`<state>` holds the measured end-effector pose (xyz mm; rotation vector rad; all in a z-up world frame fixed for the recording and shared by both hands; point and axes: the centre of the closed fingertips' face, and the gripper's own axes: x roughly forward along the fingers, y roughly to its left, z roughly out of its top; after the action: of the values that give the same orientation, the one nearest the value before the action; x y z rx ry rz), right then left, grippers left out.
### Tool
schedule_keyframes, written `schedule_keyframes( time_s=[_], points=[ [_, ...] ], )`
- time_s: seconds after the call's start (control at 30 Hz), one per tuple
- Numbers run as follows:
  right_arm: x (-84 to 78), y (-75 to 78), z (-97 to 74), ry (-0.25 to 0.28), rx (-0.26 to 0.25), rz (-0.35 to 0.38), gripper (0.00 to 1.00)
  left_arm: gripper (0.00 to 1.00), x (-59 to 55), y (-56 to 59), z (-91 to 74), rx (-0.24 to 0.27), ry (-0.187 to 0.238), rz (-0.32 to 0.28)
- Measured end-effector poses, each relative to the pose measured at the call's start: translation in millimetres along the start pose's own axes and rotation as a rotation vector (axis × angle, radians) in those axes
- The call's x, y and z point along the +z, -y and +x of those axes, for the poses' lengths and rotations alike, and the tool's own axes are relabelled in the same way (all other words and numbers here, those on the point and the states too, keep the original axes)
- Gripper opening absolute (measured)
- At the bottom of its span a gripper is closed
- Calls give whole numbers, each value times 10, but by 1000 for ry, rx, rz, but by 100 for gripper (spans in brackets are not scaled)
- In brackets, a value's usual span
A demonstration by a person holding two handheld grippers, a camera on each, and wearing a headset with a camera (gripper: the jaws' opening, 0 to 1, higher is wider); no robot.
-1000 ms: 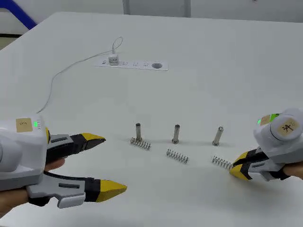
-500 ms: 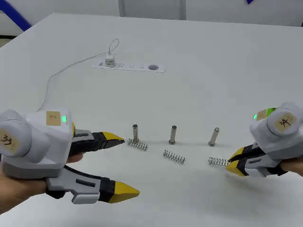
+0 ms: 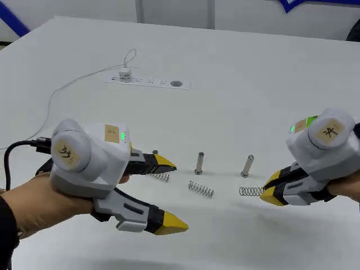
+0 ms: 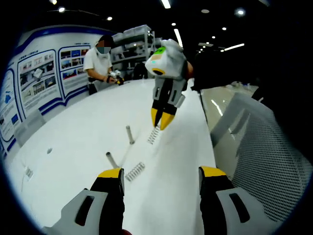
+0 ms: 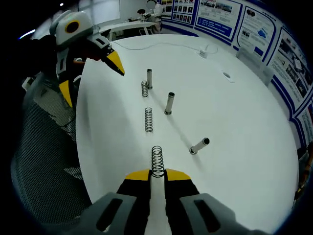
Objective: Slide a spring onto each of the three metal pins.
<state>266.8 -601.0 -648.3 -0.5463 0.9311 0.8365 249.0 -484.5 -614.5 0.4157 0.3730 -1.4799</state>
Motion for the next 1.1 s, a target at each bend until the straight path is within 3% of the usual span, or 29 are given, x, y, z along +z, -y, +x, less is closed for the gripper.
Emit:
schedule_keyframes(
  time_s=[0.5,1.1],
  points=[
    [435,-370,-62,-3,76,-81,11,37,-22,-45,355,-23,-21,74],
    [632,-598,-85,1,118,-115,11,16,-29,14,479,-26,-22,118]
  ],
)
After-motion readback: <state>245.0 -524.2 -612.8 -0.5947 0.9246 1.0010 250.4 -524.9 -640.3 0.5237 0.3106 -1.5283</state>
